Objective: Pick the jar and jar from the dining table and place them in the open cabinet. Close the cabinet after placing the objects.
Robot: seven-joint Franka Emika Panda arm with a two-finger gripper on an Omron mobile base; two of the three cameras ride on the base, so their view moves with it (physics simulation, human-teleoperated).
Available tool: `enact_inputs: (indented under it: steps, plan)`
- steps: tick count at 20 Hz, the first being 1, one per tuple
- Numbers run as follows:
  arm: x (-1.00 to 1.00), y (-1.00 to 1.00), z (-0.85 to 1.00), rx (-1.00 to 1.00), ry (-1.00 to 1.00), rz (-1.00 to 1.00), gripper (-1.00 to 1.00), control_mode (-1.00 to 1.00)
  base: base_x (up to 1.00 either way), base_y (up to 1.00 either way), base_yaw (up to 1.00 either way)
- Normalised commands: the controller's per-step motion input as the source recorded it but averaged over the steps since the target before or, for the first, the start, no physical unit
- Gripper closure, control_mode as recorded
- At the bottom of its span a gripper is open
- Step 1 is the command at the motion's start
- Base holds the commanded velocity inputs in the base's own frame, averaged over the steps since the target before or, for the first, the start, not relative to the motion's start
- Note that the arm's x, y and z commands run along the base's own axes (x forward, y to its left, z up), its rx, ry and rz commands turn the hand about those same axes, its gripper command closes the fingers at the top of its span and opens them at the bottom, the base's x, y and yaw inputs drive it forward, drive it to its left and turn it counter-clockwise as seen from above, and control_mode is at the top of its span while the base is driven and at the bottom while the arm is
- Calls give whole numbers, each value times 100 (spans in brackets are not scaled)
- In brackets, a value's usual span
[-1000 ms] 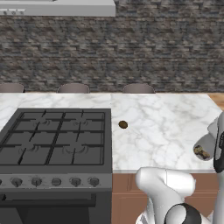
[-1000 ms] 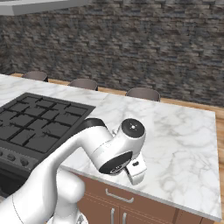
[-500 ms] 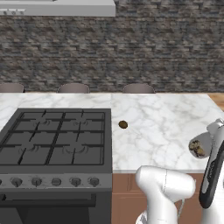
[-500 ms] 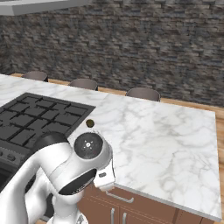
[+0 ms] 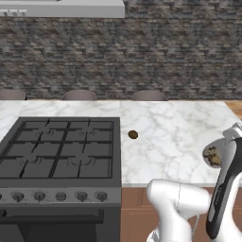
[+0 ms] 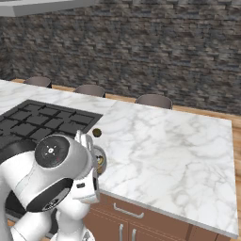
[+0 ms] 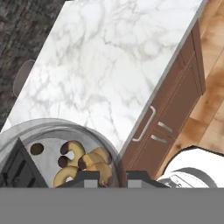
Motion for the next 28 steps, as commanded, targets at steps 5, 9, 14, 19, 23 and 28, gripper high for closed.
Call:
enact_inputs:
  steps: [5, 9, 14, 19, 23, 28]
  plan:
    - [-24, 24, 29, -5, 7, 0, 100, -100, 0, 0, 0]
    - [-20, 28, 0, -4, 0, 0, 100, -100, 0, 0, 0]
    - [-2, 31, -7, -8, 0, 0, 100, -100, 0, 0, 0]
    - [0, 39, -4, -12, 0, 0, 100, -100, 0, 0, 0]
    - [0, 29, 0, -9, 0, 0, 100, -100, 0, 0, 0]
    - [1, 12, 0, -5, 0, 0, 100, -100, 0, 0, 0]
